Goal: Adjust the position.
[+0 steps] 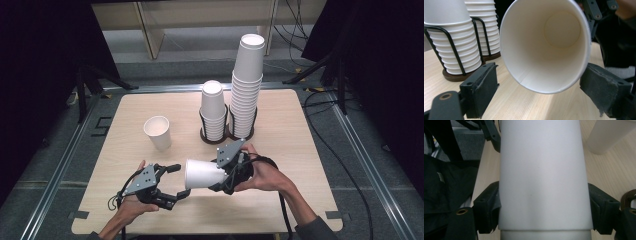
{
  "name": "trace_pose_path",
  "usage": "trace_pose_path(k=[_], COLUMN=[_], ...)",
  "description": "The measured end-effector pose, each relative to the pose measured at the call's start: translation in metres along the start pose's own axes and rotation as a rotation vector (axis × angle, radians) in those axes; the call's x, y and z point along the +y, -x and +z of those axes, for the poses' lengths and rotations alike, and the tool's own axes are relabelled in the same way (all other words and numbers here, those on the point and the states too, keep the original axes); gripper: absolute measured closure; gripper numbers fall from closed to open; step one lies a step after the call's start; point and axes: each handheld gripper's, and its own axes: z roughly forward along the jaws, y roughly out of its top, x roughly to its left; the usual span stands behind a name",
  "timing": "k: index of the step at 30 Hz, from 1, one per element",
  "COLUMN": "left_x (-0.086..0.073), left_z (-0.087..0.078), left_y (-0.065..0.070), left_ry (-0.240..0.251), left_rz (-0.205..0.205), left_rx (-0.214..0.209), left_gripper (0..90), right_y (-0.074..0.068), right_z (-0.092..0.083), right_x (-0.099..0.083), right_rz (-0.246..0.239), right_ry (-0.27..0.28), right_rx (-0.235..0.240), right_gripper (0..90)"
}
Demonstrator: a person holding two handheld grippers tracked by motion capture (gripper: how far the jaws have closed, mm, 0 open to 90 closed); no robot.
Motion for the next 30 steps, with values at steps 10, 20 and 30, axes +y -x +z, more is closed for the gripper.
trace_pose_path(k=[10, 20, 30], left_x=[0.001, 0.002, 0.006], left_z=[0.004, 0.003, 0.001], left_y=[0.004, 0.004, 0.004], left_ry=[0.027, 0.053, 0.067], left_rz=[-0.039, -0.052, -0.051], left_rx=[-0.018, -0.035, -0.064], left_gripper=[13.1, 0.0, 6.5], right_y=[-0.001, -0.003, -0.002], right_z=[0.005, 0.022, 0.026], right_x=[0.001, 0.003, 0.002], right_rz=[0.038, 0.011, -0.012], right_ry=[0.074, 0.113, 0.147], right_rx=[0.051, 0.110, 0.126], right_gripper=[24.4, 24.2, 24.3])
